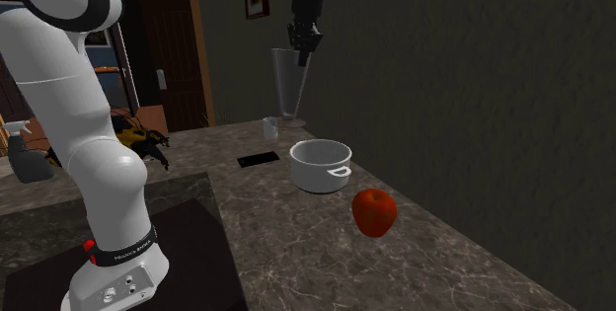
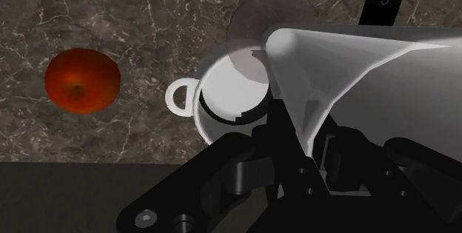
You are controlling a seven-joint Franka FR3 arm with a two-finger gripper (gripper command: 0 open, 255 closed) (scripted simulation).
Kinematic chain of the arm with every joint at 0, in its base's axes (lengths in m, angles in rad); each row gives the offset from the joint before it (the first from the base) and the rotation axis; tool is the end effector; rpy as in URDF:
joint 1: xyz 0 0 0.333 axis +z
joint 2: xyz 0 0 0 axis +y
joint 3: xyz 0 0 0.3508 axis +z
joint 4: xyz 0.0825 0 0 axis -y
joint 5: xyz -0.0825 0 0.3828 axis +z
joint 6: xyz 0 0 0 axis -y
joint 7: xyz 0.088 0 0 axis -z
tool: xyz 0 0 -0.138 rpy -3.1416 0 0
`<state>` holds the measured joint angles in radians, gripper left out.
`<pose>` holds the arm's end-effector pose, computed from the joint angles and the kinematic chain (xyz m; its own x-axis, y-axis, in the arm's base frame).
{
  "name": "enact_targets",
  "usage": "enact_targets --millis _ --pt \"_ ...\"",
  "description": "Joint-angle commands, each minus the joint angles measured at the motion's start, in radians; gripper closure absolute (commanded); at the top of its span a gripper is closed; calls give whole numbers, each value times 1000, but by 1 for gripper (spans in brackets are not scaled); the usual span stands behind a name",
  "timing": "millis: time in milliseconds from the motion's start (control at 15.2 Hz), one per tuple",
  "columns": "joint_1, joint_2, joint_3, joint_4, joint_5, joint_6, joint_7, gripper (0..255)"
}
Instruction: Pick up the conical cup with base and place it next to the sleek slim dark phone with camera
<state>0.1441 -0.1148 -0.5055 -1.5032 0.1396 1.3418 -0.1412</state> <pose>0.4590 -0.1705 0.6947 0.9825 -0.1840 -0.0292 -0.1861 -0.9624 -0.1980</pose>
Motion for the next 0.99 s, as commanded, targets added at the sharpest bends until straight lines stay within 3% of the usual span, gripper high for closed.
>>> enact_targets --millis 0,462,924 --pt "21 22 25 33 17 -4 51 255" --pt "92 76 107 79 50 26 205 255" --pt "156 187 171 203 90 35 343 255"
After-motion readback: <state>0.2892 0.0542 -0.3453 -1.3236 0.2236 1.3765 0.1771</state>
